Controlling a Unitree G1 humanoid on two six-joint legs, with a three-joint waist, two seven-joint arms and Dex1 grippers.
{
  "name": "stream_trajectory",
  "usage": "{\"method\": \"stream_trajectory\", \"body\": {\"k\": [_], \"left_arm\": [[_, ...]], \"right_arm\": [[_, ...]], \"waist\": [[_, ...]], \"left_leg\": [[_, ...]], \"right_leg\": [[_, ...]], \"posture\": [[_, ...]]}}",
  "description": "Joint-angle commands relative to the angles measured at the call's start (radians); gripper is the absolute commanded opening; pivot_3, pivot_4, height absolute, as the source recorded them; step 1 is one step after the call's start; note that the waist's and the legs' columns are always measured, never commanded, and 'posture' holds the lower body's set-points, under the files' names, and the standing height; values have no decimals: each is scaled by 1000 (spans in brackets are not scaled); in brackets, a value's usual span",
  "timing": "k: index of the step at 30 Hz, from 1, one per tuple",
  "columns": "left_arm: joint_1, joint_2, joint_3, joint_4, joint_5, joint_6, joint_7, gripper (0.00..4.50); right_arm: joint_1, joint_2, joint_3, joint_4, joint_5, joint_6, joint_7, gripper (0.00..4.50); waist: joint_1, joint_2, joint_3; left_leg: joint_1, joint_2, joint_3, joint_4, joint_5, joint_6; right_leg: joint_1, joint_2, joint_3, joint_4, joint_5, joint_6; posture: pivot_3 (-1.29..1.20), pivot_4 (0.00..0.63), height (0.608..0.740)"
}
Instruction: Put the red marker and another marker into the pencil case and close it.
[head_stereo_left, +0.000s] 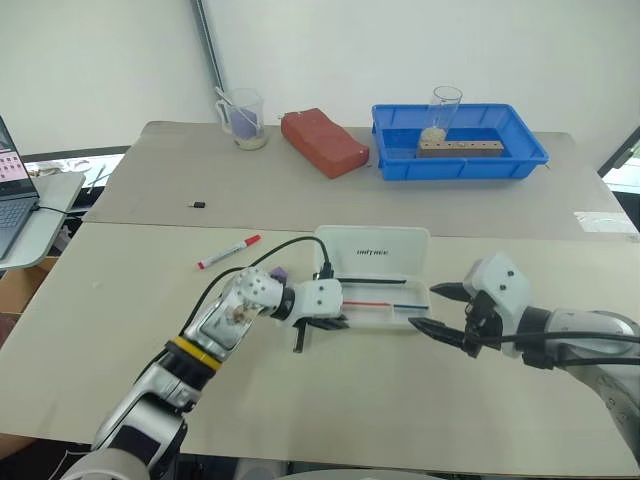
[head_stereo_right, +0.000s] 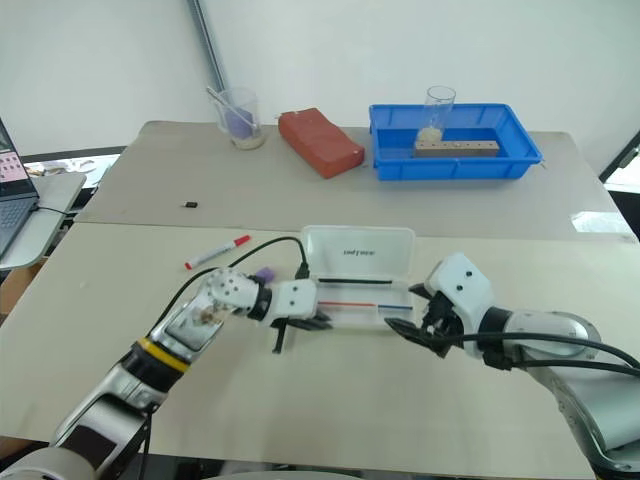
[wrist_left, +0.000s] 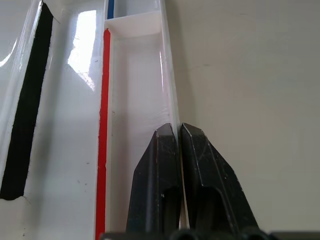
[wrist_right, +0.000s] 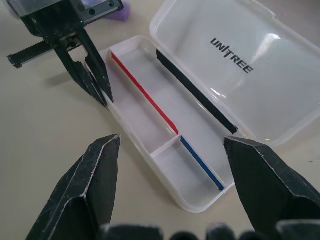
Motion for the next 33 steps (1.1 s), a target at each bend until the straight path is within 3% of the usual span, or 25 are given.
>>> {"method": "stream_trajectory", "body": {"k": [1,3,9,11,16,22,25,27,33], "left_arm": [[39,21,-10,-86,8,38,9,377],[53,24,-12,-105,10,45,16,1091],[62,41,20,-224,-15,107,35,3832],[68,90,56,-322,-59,153,0,4447],[69,202,147,-530,-196,278,-57,4447],[-1,211,282,-541,-314,452,18,4447],[-45,190,411,-305,-311,449,130,4447],[-60,199,475,-93,-274,353,197,4447],[-83,249,540,262,-244,144,200,4447]], "right_arm": [[21,-22,-14,6,-9,-65,48,3621],[23,-19,-3,24,-19,-83,54,3621],[0,-28,13,77,-39,-133,84,3621],[-4,-41,6,95,-40,-149,110,3621],[-103,-48,-46,133,61,-100,157,3621],[-162,-83,-29,147,73,-111,196,3621],[-269,-25,25,108,124,-66,142,3621],[-364,42,97,95,129,-51,99,3621],[-569,191,226,129,118,-17,12,3621]], "waist": [[1,0,0],[2,0,0],[1,0,0],[1,0,0],[-3,1,0],[11,0,0],[8,0,0],[-4,1,0],[-3,2,-1]], "left_leg": [[0,0,0,1,0,0],[0,0,0,2,-1,1],[-1,0,-1,4,-2,3],[-1,0,-1,5,-2,3],[0,1,-1,4,-2,3],[0,1,-1,7,-2,4],[0,1,-1,8,-3,4],[0,1,-3,7,-3,4],[-2,4,-8,4,-4,6]], "right_leg": [[0,0,0,0,0,0],[1,0,0,0,0,0],[1,0,0,0,0,0],[1,0,0,0,0,0],[1,1,0,0,0,0],[2,1,-1,0,-1,0],[2,1,0,1,-1,1],[1,3,0,2,-1,1],[-3,9,2,3,0,-2]], "posture": [[0,150,740],[0,150,740],[0,150,740],[0,150,740],[0,150,740],[0,150,740],[0,150,740],[0,150,740],[0,150,740]]}}
